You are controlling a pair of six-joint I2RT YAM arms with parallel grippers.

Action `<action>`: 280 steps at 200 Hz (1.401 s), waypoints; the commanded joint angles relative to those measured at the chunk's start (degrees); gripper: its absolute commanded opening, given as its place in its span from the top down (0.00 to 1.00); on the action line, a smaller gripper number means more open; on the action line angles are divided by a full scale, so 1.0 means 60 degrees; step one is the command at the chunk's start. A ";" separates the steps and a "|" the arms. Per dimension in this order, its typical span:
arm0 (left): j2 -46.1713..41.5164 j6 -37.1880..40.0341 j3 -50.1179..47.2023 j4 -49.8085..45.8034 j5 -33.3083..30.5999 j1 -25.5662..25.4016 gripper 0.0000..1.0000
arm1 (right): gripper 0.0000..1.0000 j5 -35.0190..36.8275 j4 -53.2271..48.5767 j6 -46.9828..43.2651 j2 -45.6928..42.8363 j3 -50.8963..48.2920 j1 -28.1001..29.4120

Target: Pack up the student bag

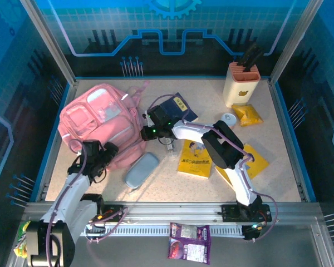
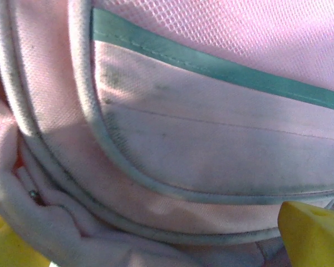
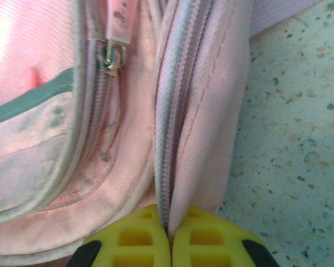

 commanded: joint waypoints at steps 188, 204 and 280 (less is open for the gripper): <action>0.2755 0.2044 0.3230 0.0743 0.1327 0.1231 0.01 | 0.30 0.1371 -0.0943 0.0243 -0.4353 -0.2116 0.0999; 0.2183 0.2026 0.3082 0.0239 0.1394 0.1147 0.01 | 0.26 0.1119 -0.1324 0.0272 -0.4337 -0.2190 0.0408; 0.0500 0.0313 0.2477 -0.0469 0.1456 -0.1320 0.01 | 0.19 0.0513 -0.1508 0.0222 -0.3072 -0.1519 -0.1905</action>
